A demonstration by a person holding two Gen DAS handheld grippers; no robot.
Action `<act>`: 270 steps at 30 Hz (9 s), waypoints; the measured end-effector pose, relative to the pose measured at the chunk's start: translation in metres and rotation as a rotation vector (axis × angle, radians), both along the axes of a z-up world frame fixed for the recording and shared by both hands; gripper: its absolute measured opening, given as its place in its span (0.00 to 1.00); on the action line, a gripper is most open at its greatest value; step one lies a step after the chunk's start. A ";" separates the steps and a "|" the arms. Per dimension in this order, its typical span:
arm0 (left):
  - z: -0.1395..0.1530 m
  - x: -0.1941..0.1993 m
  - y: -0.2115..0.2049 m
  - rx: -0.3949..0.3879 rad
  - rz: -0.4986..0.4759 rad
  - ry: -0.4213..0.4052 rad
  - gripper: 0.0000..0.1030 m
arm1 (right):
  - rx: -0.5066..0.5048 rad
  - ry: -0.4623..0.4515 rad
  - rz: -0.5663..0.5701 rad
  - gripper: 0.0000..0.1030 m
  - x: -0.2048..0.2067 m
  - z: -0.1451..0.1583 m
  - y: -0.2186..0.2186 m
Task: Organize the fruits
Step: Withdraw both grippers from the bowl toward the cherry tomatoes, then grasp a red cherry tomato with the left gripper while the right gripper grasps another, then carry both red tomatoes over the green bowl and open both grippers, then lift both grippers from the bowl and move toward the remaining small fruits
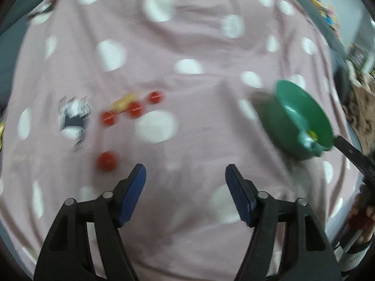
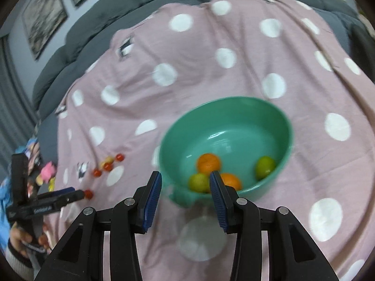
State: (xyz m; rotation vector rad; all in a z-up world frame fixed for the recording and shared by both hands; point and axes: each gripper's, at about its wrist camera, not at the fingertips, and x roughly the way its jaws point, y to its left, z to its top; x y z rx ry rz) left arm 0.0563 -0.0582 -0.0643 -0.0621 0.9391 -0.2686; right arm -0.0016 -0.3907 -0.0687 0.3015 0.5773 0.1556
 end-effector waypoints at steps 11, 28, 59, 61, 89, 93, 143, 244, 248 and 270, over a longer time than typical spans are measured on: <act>-0.022 0.007 0.063 -0.074 0.068 0.046 0.51 | -0.045 0.045 0.215 0.42 0.023 -0.012 0.094; -0.051 0.059 0.060 -0.093 -0.007 0.127 0.51 | -0.126 0.105 0.335 0.42 0.060 -0.023 0.177; -0.071 0.091 0.064 -0.056 -0.008 0.128 0.26 | -0.117 0.201 0.310 0.42 0.099 -0.042 0.181; -0.066 0.090 0.071 -0.071 -0.003 0.117 0.26 | -0.111 0.203 0.315 0.42 0.103 -0.042 0.184; -0.043 0.094 0.097 -0.137 0.007 0.037 0.27 | -0.277 0.295 0.445 0.42 0.222 -0.070 0.283; -0.045 0.094 0.101 -0.131 0.020 0.045 0.26 | -0.299 0.294 0.454 0.42 0.224 -0.074 0.290; 0.021 -0.017 0.031 -0.055 -0.112 -0.054 0.27 | -0.124 0.138 0.321 0.32 0.042 -0.002 0.183; -0.003 -0.057 0.080 0.021 0.067 -0.105 0.84 | -0.196 0.136 0.257 0.36 0.013 -0.002 0.177; 0.001 -0.058 0.088 0.007 0.076 -0.123 0.85 | -0.209 0.128 0.267 0.36 0.016 0.000 0.193; -0.010 -0.030 0.126 -0.039 0.111 -0.123 0.85 | -0.269 0.171 0.329 0.42 0.057 -0.009 0.254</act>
